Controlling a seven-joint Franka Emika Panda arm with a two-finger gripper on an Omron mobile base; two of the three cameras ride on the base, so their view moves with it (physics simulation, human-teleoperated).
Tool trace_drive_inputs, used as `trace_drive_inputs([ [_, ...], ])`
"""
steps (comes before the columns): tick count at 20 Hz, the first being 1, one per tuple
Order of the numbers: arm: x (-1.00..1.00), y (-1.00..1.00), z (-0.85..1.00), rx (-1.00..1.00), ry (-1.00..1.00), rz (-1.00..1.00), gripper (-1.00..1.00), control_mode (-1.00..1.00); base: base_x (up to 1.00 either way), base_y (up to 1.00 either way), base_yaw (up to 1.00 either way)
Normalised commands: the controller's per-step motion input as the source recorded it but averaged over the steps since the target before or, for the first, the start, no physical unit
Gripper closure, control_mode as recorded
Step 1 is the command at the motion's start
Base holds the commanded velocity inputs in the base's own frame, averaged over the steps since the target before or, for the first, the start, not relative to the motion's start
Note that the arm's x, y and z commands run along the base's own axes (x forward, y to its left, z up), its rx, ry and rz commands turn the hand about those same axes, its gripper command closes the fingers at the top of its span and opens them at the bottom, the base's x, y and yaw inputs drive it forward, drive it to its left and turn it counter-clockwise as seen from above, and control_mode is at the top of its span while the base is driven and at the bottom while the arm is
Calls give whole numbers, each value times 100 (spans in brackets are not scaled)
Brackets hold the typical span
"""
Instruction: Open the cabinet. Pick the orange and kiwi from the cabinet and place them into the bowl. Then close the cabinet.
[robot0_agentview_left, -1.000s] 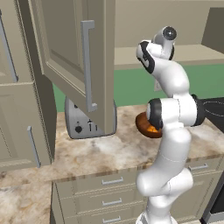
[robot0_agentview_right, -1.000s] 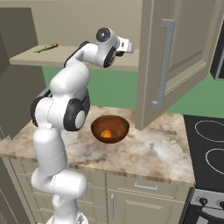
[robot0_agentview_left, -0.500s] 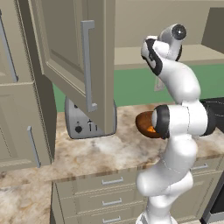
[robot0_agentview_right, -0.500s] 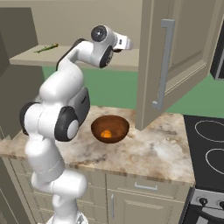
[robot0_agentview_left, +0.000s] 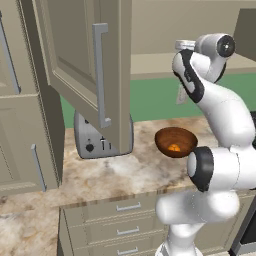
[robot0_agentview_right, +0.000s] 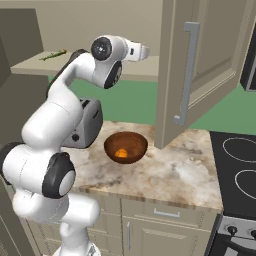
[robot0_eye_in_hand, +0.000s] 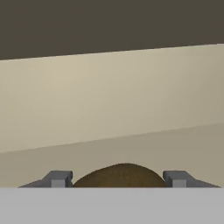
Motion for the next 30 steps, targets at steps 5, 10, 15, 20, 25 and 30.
trace_drive_inputs([
  [5, -100, -1, 71, 3, -7, -7, 100, -100, 0, 0, 0],
  [10, -100, 0, 11, 0, -7, -6, 100, -100, 0, 0, 0],
  [15, -100, 0, 0, 0, 0, -4, 100, -100, 0, 0, 0],
  [20, -100, 2, -10, 0, 0, -2, 100, -100, 0, 0, 0],
  [25, -44, 3, -7, 0, 1, 0, 100, -100, 0, 0, 0],
  [30, -36, 5, -3, 0, 9, 0, 100, -100, 0, 0, 0],
])
